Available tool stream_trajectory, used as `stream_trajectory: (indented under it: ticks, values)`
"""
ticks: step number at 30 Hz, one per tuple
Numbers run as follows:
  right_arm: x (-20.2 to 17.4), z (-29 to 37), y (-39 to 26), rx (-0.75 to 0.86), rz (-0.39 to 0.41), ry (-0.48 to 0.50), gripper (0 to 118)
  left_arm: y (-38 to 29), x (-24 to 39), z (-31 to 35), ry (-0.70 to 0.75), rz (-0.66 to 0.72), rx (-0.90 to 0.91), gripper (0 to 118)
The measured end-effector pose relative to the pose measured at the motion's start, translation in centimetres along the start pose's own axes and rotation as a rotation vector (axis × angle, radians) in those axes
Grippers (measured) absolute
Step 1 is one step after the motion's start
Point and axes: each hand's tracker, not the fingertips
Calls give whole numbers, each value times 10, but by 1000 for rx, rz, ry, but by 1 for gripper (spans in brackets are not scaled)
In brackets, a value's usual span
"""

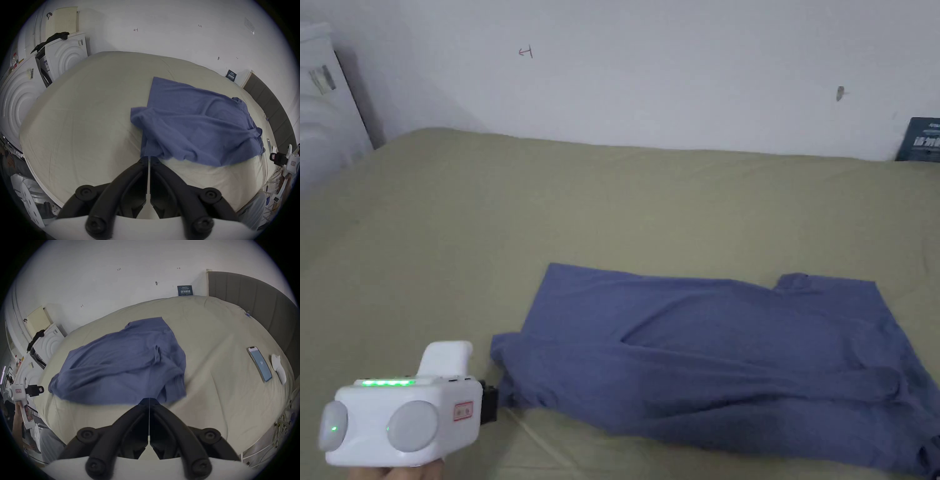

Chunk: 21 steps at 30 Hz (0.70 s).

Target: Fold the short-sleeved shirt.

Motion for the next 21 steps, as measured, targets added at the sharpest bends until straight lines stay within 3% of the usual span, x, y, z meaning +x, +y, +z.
stream_trajectory:
  ticks: [3,4,5,6,8,9,15,16,17,19,21]
  values:
    - [2,-3,-9,-22,1,-3,2,8,-6,-13,9,5,-8,2]
    - [5,-4,-9,-27,-11,-2,2,12,-7,-18,9,6,-12,14]
    - [7,-5,-9,-31,-24,1,2,16,-7,-23,12,6,-20,52]
    - [13,-9,-7,-35,-39,4,2,20,-7,-28,20,4,-30,96]
    - [23,-15,-3,-44,-42,9,2,26,-10,-43,17,26,-53,114]
    - [24,-17,-1,-47,-37,9,2,28,-10,-50,6,38,-57,118]
    - [15,-24,8,-48,0,-15,2,38,0,-92,56,8,-129,115]
    - [15,-25,10,-46,2,-18,2,36,7,-88,73,1,-107,101]
    - [16,-27,12,-48,4,-18,2,36,13,-84,71,-5,-105,77]
    - [22,-32,19,-50,4,-17,2,32,16,-82,-27,16,-100,9]
    - [22,-35,24,-44,13,-19,4,29,28,-78,34,-50,-92,9]
